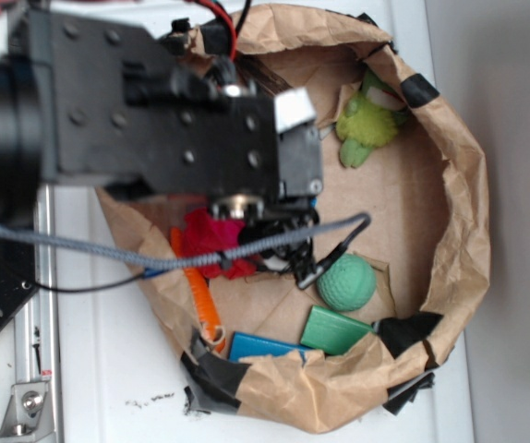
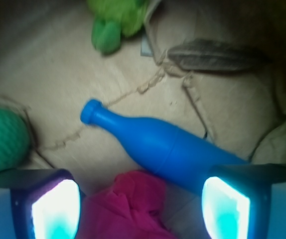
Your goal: Grab the red paper.
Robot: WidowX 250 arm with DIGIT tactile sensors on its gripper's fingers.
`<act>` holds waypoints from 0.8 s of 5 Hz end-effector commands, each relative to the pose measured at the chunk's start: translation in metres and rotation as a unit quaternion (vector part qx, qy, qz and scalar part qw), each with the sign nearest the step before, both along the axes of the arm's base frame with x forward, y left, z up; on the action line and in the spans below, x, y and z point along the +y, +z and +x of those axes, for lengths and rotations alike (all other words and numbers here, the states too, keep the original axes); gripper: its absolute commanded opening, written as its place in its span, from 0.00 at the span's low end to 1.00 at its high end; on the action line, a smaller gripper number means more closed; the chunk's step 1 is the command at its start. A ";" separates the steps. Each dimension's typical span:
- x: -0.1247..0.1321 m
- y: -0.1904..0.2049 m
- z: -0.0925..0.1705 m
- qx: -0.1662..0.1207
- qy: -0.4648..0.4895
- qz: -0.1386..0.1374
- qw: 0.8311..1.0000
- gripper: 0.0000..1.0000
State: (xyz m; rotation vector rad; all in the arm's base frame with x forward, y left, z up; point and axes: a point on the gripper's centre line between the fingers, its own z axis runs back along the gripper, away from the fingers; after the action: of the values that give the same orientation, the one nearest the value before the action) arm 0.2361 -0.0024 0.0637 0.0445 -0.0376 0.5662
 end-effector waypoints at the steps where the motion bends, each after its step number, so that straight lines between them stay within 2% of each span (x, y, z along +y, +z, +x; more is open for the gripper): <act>1: -0.002 -0.030 -0.019 0.050 -0.149 -0.085 0.984 1.00; 2: -0.003 -0.033 -0.017 0.057 -0.143 -0.079 0.985 0.00; 3: -0.003 -0.035 -0.014 0.053 -0.150 -0.054 0.986 0.00; 4: -0.003 -0.032 -0.009 0.051 -0.166 -0.040 0.984 0.00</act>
State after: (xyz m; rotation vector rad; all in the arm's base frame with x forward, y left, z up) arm 0.2224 -0.0090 0.0258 -0.0116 0.1055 0.2430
